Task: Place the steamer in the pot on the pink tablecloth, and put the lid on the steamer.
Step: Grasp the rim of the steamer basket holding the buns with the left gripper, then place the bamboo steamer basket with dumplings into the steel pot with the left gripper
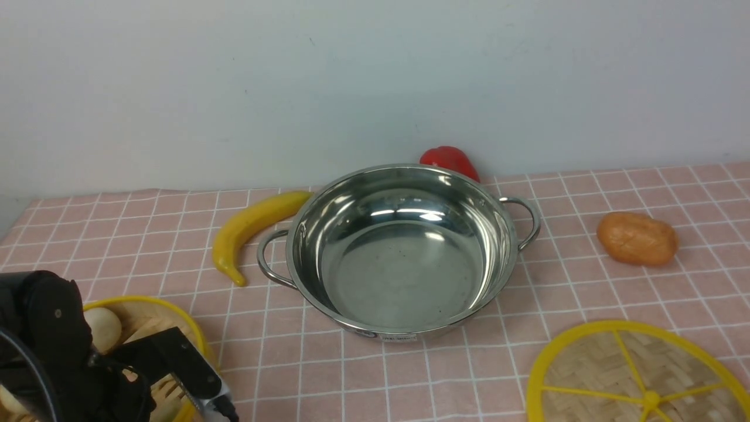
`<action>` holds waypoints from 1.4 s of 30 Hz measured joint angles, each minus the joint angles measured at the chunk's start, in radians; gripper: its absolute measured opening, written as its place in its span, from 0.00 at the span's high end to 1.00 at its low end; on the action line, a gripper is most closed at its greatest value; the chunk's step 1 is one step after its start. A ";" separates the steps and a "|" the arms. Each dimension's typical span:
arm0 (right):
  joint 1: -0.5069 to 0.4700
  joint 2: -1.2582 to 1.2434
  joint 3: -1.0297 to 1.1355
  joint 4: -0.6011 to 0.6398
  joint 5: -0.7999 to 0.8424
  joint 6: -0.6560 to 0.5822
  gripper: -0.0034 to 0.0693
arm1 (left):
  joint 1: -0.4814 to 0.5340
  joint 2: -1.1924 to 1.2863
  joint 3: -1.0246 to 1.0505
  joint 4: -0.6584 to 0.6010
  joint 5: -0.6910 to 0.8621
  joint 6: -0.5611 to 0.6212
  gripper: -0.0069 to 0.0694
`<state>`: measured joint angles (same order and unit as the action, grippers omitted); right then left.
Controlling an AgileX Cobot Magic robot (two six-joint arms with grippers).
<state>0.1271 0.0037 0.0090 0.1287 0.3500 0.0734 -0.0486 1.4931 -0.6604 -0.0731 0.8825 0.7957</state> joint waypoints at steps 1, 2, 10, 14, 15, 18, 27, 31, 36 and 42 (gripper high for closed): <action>0.000 0.000 0.000 0.000 0.000 0.000 0.62 | 0.000 0.000 -0.001 0.001 0.000 -0.002 0.87; 0.000 0.000 0.000 0.000 0.000 0.000 0.62 | 0.000 0.000 -0.003 0.002 0.000 -0.007 0.87; 0.000 0.000 0.000 0.000 0.000 0.000 0.62 | -0.001 -0.021 -0.094 0.073 0.079 -0.099 0.86; 0.000 0.000 0.000 0.000 0.000 0.000 0.62 | -0.001 -0.059 -0.187 0.117 0.162 -0.163 0.85; 0.000 0.000 0.000 0.000 0.000 0.000 0.62 | -0.001 -0.061 -0.187 0.119 0.162 -0.165 0.85; 0.000 0.000 0.000 0.000 0.000 0.000 0.62 | -0.001 -0.077 -0.266 0.135 0.217 -0.184 0.85; 0.000 0.000 0.000 0.000 0.000 0.000 0.62 | -0.149 -0.064 -0.485 0.134 0.326 -0.151 0.85; 0.000 0.000 0.000 0.000 0.000 0.000 0.62 | -0.240 -0.030 -0.610 0.150 0.359 -0.147 0.85; 0.000 0.000 0.000 0.000 0.000 0.000 0.62 | -0.396 0.068 -0.813 0.173 0.366 -0.105 0.85; 0.000 0.000 0.000 0.000 0.000 0.000 0.62 | -0.545 0.238 -0.953 0.180 0.365 -0.042 0.85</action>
<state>0.1271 0.0037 0.0090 0.1287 0.3500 0.0734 -0.5940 1.7316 -1.6133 0.1074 1.2474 0.7532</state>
